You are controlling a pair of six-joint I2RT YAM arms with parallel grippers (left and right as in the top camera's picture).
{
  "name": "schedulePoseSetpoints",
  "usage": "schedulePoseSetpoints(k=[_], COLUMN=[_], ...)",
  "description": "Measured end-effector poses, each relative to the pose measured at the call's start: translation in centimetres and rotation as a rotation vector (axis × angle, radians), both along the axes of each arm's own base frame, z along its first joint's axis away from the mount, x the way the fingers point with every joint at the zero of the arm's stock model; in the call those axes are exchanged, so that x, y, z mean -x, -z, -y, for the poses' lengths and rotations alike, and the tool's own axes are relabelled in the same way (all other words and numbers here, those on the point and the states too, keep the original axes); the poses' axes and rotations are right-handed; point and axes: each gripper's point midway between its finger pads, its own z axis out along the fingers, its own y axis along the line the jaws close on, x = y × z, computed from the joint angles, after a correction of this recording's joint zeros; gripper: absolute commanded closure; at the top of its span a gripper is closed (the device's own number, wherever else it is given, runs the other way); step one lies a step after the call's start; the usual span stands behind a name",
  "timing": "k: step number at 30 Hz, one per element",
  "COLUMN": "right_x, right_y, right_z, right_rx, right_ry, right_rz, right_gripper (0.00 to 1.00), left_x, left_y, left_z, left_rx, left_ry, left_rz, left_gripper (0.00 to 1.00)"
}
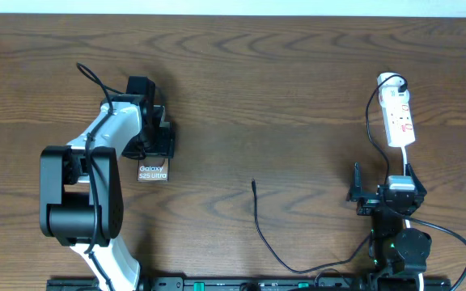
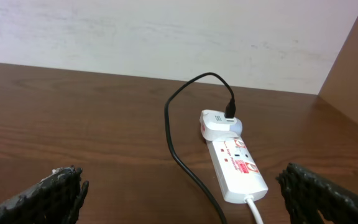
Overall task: Plug charger to phone and switch on socket
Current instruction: 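Lift the phone with the left gripper and tilt it upright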
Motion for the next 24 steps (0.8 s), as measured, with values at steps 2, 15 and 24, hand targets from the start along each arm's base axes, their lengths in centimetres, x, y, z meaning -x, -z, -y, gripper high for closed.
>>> schedulePoseSetpoints(k=[2, 15, 24], right_x=[0.0, 0.0, 0.0], right_y=[0.0, 0.0, 0.0], right_z=[0.0, 0.0, 0.0], right_rx=[0.0, 0.0, 0.0], right_ry=[0.0, 0.0, 0.0], right_rz=[0.0, 0.0, 0.0], right_gripper=[0.01, 0.01, 0.01], left_x=[0.0, -1.4, -1.9], left_y=[0.0, -4.5, -7.5], left_z=[0.0, 1.9, 4.2], left_rx=[0.0, 0.109, 0.248], left_ry=[0.0, 0.01, 0.029], left_rz=[0.001, 0.126, 0.205], left_gripper=[0.93, 0.93, 0.93])
